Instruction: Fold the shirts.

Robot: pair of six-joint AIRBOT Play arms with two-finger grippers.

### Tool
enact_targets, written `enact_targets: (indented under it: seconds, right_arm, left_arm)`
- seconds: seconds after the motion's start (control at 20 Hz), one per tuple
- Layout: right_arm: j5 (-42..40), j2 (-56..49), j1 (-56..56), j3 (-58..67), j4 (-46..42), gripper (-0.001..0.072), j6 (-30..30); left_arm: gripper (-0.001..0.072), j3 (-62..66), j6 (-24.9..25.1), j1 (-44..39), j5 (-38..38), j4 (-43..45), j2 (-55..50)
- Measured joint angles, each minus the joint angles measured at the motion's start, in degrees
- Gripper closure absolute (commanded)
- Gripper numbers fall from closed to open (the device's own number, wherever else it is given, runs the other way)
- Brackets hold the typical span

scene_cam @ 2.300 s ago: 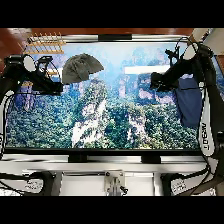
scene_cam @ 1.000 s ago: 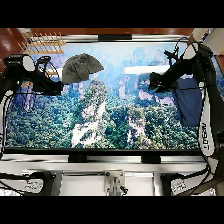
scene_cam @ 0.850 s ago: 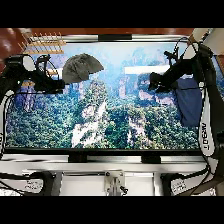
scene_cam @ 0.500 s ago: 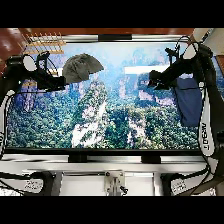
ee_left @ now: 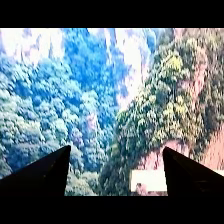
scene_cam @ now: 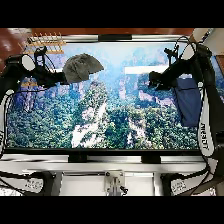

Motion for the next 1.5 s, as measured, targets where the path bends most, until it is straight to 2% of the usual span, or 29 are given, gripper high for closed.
enact_targets:
  seconds: [0.25,0.65,0.7,0.8,0.85,0.9,1.1,1.2,1.35,1.5]
  right_arm:
    - [-0.07,0.00,2.86,0.00,-2.25,0.0041,-0.48]
    - [-1.05,0.00,4.00,0.00,-4.90,0.0041,-0.59]
    - [-1.09,0.00,4.02,0.00,-5.11,0.0041,-0.59]
    - [-1.18,0.00,4.11,0.00,-5.33,0.0042,-0.57]
    - [-1.25,0.00,4.11,0.00,-5.40,0.0042,-0.55]
    - [-1.33,0.00,4.11,0.00,-5.53,0.0042,-0.52]
    - [-2.58,0.00,4.11,0.00,-5.86,0.0042,-0.44]
    - [-2.51,0.02,4.07,0.50,-5.97,0.0043,-0.39]
    - [0.79,1.49,4.00,3.26,-6.29,0.0043,-0.52]
    - [3.67,6.84,4.00,6.64,-10.71,0.0043,-1.55]
  left_arm:
    - [0.0044,9.20,-1.64,3.13,8.20,-2.91,-9.49]
    - [0.0048,18.91,-2.49,3.63,13.68,-8.07,-26.69]
    - [0.0079,19.17,-2.27,3.56,14.40,-8.31,-27.82]
    - [0.0476,19.50,-1.95,3.45,15.67,-8.85,-29.46]
    - [0.0620,19.63,-1.84,3.37,16.17,-8.98,-29.99]
    - [0.0671,19.80,-1.73,3.28,16.55,-9.27,-30.34]
    - [0.0677,22.05,-1.33,3.10,15.65,-9.62,-29.24]
    - [0.0677,22.99,0.61,2.69,14.93,-9.64,-25.22]
    - [0.0677,23.63,6.40,0.66,13.70,-9.84,-13.62]
    - [0.0677,22.75,9.99,-2.69,13.14,-9.84,1.33]
